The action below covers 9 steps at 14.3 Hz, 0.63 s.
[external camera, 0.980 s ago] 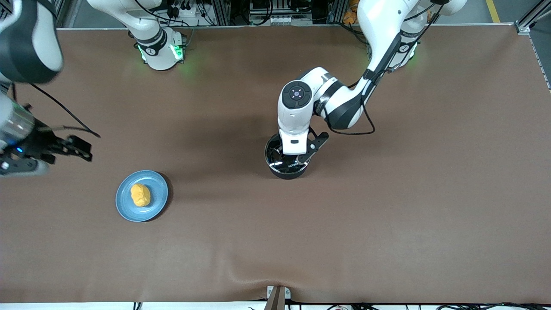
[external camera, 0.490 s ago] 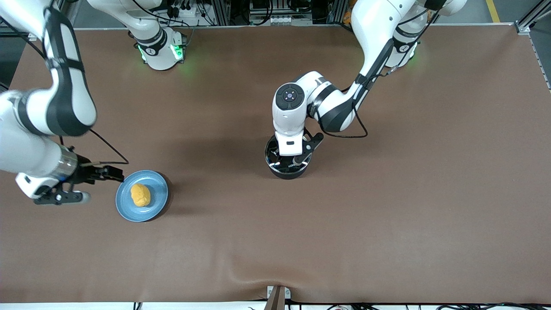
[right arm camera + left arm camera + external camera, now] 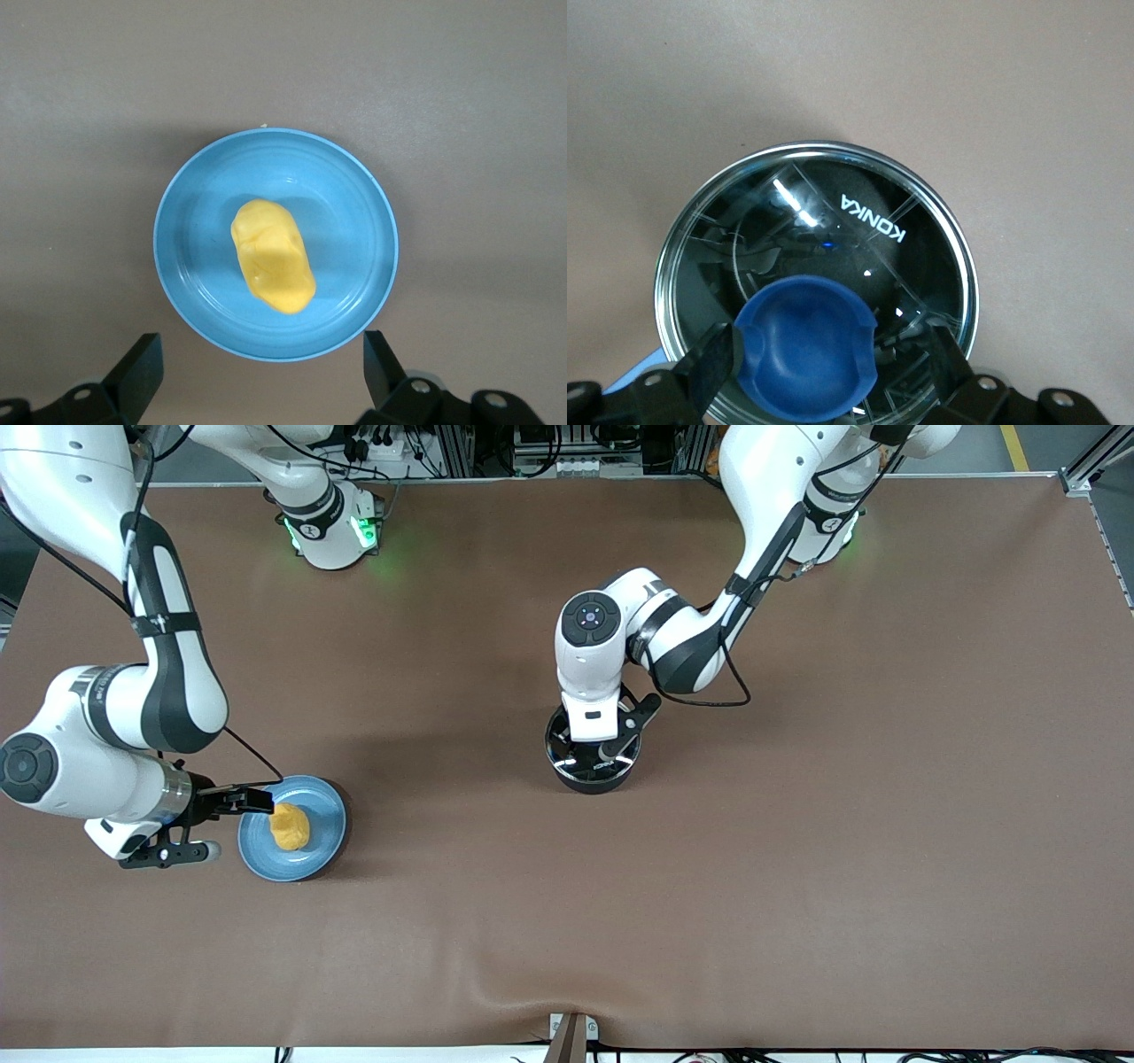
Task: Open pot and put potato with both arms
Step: 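Lift the lid with the left gripper while the right gripper reaches the potato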
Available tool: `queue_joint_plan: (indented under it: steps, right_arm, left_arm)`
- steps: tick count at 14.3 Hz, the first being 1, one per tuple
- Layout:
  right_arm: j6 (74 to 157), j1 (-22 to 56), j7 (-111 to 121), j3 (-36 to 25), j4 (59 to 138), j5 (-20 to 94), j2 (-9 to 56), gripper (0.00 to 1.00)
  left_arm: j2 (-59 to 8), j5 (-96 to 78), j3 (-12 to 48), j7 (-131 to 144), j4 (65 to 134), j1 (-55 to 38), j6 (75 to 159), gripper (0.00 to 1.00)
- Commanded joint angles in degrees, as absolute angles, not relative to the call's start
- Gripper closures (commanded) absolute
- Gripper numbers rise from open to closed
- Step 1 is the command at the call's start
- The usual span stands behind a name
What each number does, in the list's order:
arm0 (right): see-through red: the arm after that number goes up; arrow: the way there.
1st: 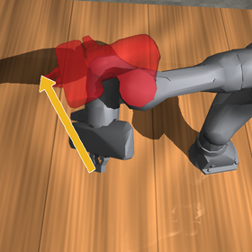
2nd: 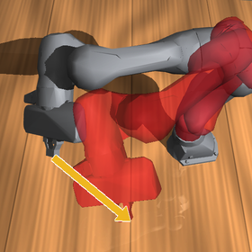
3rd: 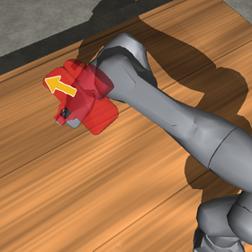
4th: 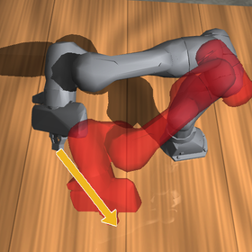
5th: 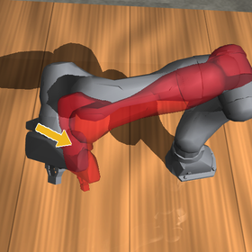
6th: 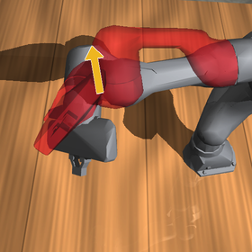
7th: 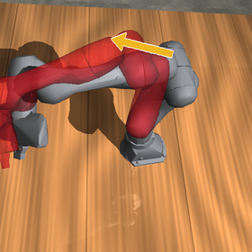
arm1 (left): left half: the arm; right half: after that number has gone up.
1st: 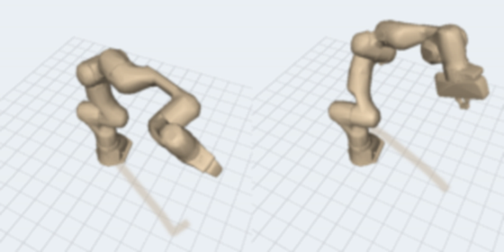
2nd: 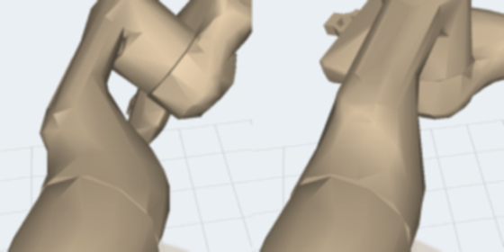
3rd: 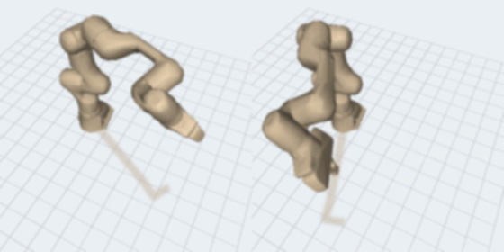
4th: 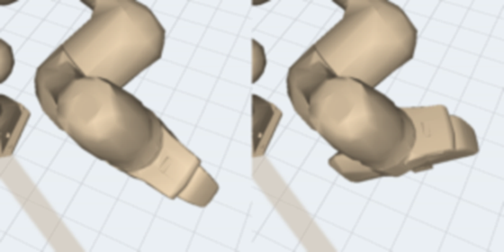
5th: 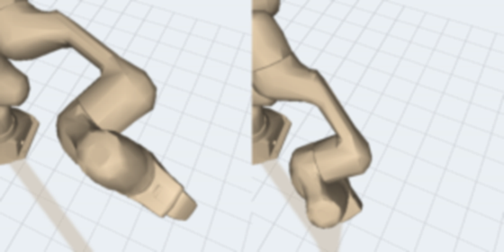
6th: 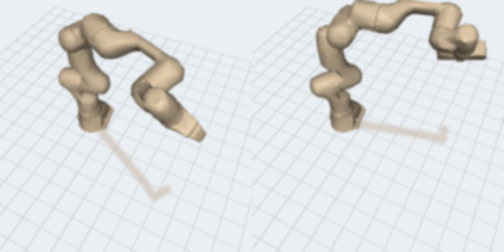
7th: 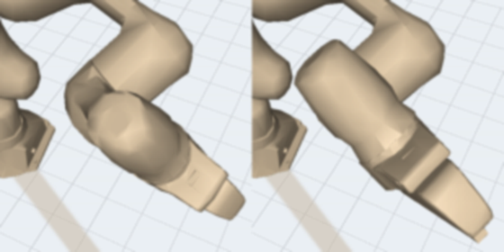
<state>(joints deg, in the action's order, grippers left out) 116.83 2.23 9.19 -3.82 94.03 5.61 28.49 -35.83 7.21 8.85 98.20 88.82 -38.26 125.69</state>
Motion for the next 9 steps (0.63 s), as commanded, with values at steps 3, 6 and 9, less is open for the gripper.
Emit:
queue_joint_plan:
  steps: [3, 6, 9]
  right_arm:
    - [123.64, 2.11, 11.59, -3.43, 98.6, 6.94, 28.92, 0.0]
    - [126.3, 2.2, 11.95, -3.43, 100.11, 6.94, 29.53, 0.0]
    - [127.35, 2.11, 11.95, -3.43, 100.11, 6.94, 30.14, 0.0]
  left_arm:
    - [-36.56, 8.61, 8.53, 99.67, 88.07, -38.67, 125.6, 0.33]
    - [-35.95, 7.91, 8.53, 99.32, 87.89, -38.06, 125.6, 1.0]
    - [-34.55, 7.91, 8.53, 99.05, 87.89, -37.36, 124.98, 1.0]
